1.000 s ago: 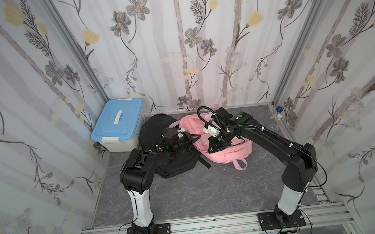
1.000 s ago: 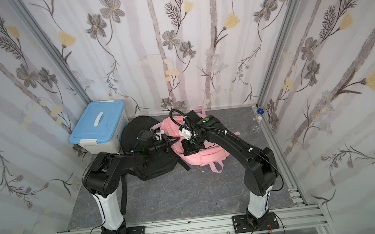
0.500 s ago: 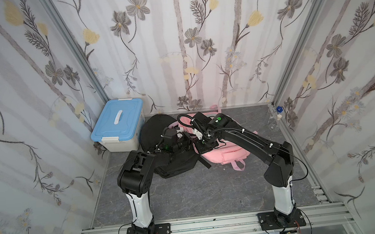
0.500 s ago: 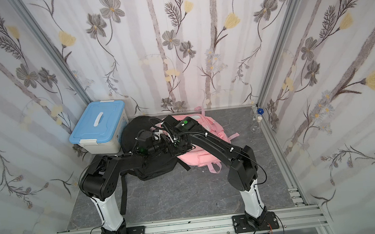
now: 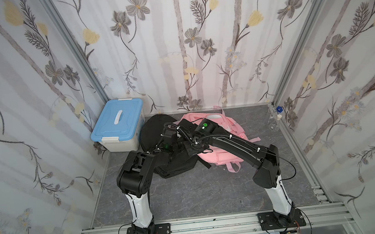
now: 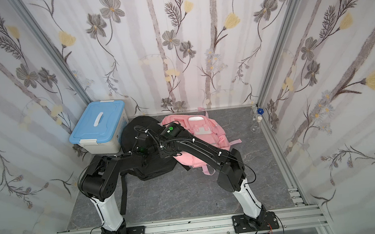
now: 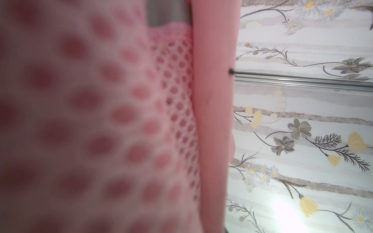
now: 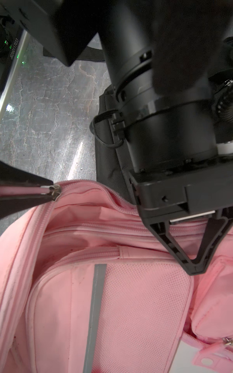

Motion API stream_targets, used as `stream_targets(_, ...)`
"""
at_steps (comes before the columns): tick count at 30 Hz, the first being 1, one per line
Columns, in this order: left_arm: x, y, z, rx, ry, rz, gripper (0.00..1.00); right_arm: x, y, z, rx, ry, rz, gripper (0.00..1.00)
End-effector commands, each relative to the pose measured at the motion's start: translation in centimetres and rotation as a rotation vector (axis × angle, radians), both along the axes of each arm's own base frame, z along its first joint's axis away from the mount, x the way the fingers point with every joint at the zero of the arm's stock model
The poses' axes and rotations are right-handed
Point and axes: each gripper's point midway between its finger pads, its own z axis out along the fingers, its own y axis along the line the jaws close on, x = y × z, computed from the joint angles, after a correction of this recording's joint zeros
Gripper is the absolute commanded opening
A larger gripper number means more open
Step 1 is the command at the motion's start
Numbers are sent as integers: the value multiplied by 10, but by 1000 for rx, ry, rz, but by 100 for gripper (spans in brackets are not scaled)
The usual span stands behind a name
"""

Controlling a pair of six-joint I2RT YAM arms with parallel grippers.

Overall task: Zip up the backpack
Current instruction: Zip the zipper on the backpack.

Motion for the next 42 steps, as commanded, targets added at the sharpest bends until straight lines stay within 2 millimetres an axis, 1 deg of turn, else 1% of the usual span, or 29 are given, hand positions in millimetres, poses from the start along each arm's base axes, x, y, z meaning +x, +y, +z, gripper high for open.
stream_targets(1,-7,-7,11,-19,-27,-37,0,41,51,50,267,-222,-73,0)
stream_targets(4,-7,-6,14,-15,-35,-38,0,48,44,45,237,-238,-114,0)
stream_targets(6,-8,-5,18,-10,-42,-34,0,48,51,38,260,-195,-94,0)
stream_targets(7,-7,-4,21,-12,-48,-33,0,47,53,38,264,-192,-79,0)
stream_targets(10,-5,3,34,-8,-74,-18,0,42,54,46,259,-194,-3,0)
stream_targets(12,-4,10,45,11,-96,0,0,37,47,51,250,-179,47,0)
stream_targets(15,-2,21,64,32,-140,32,0,24,41,57,290,-130,159,0)
stream_targets(17,-1,29,76,56,-167,56,0,17,29,61,305,-110,219,0)
stream_targets(18,-2,32,85,69,-190,65,0,8,28,62,324,-89,270,0)
stream_targets(19,-2,34,92,81,-207,72,0,14,13,64,332,-70,268,0)
stream_targets(23,-9,44,118,144,-280,113,0,5,-31,59,324,20,305,0)
stream_targets(26,-19,55,126,215,-304,142,0,-3,-65,50,285,70,297,0)
stream_targets(28,-29,58,127,252,-310,149,0,-7,-83,44,250,96,283,0)
stream_targets(31,-49,58,120,321,-310,151,0,-9,-109,36,179,121,255,0)
stream_targets(34,-72,52,107,379,-294,129,0,-3,-130,34,129,103,216,0)
stream_targets(35,-78,50,100,408,-282,117,0,0,-136,35,108,91,203,0)
stream_targets(38,-97,46,78,444,-240,96,0,13,-164,35,-13,49,146,0)
stream_targets(40,-106,41,66,456,-218,70,0,19,-172,37,-46,31,125,0)
stream_targets(42,-115,35,57,461,-197,46,0,25,-181,33,-95,23,110,0)
